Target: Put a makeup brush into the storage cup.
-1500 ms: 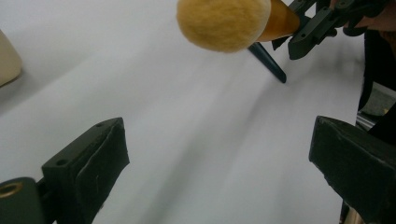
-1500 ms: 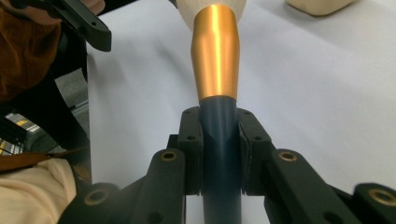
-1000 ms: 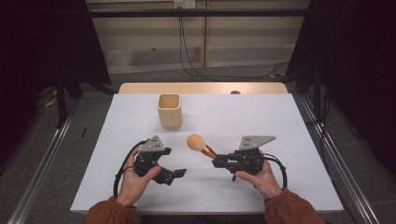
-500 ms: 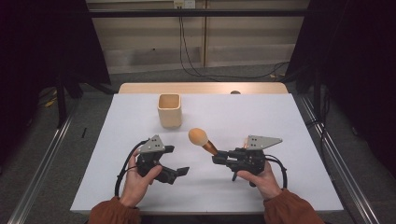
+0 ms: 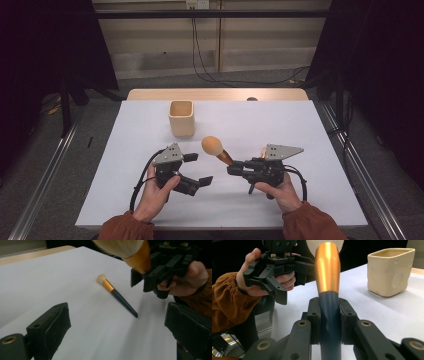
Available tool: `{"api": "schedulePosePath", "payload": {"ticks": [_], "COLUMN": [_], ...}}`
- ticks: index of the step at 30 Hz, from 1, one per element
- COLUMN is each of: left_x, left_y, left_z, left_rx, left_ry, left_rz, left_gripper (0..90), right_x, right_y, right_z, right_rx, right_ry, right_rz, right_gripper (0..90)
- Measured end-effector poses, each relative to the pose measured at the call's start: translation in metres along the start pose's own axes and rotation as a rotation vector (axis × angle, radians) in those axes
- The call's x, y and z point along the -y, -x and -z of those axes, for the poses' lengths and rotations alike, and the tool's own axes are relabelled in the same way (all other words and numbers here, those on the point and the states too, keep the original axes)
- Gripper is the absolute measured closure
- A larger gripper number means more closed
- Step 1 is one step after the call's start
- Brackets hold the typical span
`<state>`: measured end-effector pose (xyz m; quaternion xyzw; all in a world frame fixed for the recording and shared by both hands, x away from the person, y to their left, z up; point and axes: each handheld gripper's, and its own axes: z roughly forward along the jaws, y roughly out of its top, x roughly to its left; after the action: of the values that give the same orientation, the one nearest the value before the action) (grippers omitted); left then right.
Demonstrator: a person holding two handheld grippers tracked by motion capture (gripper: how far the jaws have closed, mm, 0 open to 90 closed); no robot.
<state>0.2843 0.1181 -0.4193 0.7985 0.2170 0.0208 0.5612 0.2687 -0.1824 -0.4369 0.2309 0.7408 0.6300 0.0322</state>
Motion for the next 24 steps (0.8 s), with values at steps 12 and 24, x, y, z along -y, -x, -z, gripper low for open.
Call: {"api": "schedulePosePath", "payload": {"ticks": [12, 24], "left_x": [-0.011, -0.015], "left_y": [0.007, 0.005], "left_z": [-0.014, -0.026], "left_rx": [0.041, 0.067], "left_ry": [0.052, 0.101], "left_rz": [-0.008, 0.025], "left_gripper": [4.5, 11.9], "right_x": [-0.001, -0.001], "right_y": [-0.001, -0.002], "right_z": [-0.001, -0.002], "right_rx": [-0.013, -0.019], "right_ry": [-0.005, -0.004], "right_rz": [0.017, 0.024], "right_gripper": [75.4, 75.4]}}
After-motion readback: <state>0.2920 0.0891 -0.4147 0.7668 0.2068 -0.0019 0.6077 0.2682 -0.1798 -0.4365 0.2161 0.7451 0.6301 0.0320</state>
